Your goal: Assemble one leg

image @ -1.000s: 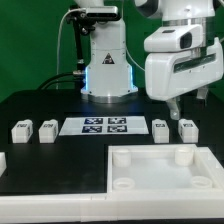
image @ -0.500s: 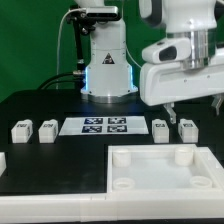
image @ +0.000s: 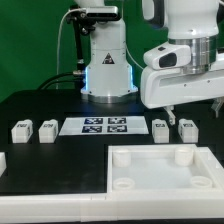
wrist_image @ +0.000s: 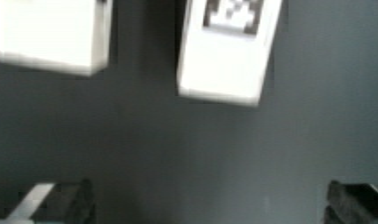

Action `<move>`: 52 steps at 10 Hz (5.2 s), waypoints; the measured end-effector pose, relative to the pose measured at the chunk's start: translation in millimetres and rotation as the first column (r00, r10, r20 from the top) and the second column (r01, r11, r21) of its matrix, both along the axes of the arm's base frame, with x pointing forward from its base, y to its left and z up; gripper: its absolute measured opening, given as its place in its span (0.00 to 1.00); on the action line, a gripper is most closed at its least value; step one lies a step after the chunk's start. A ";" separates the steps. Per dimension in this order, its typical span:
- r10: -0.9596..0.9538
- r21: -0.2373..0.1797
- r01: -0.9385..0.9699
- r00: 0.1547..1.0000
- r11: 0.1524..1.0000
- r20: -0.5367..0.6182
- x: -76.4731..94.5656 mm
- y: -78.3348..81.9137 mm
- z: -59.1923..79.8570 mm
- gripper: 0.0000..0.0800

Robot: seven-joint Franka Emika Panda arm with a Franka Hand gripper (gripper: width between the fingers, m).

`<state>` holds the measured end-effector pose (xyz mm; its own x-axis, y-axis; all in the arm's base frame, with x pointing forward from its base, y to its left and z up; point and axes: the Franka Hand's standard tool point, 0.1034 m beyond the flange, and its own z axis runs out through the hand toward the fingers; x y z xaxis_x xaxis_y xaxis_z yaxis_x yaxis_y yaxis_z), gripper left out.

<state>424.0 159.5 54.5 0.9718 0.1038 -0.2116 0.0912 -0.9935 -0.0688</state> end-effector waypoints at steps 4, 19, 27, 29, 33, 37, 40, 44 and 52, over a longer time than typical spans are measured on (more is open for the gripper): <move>-0.028 -0.063 0.005 0.927 0.998 -0.373 -5.9 7.7 -14.3 0.81; -0.095 -0.150 0.010 0.815 0.989 -0.571 -42.2 16.5 -45.2 0.46; -0.061 -0.123 -0.011 0.824 0.992 -0.563 -21.8 9.6 -25.4 0.36; 0.001 -0.100 -0.056 0.877 0.993 -0.481 3.3 4.6 10.5 0.36; 0.054 -0.031 -0.061 0.983 0.998 -0.177 47.5 -15.6 75.3 0.36; 0.080 0.025 -0.086 0.980 0.996 0.182 73.3 -27.4 65.2 0.36; 0.078 0.030 -0.103 0.886 0.994 0.456 135.9 -50.4 102.2 0.36; 0.034 0.033 -0.091 0.651 0.995 0.758 147.9 -58.5 109.7 0.36; 0.014 0.051 -0.080 0.653 0.995 0.757 183.8 -53.5 70.3 0.36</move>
Offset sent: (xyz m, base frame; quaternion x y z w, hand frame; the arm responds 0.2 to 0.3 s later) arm -0.0056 0.0031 -0.0087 -0.0122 -0.1844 0.0241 0.9825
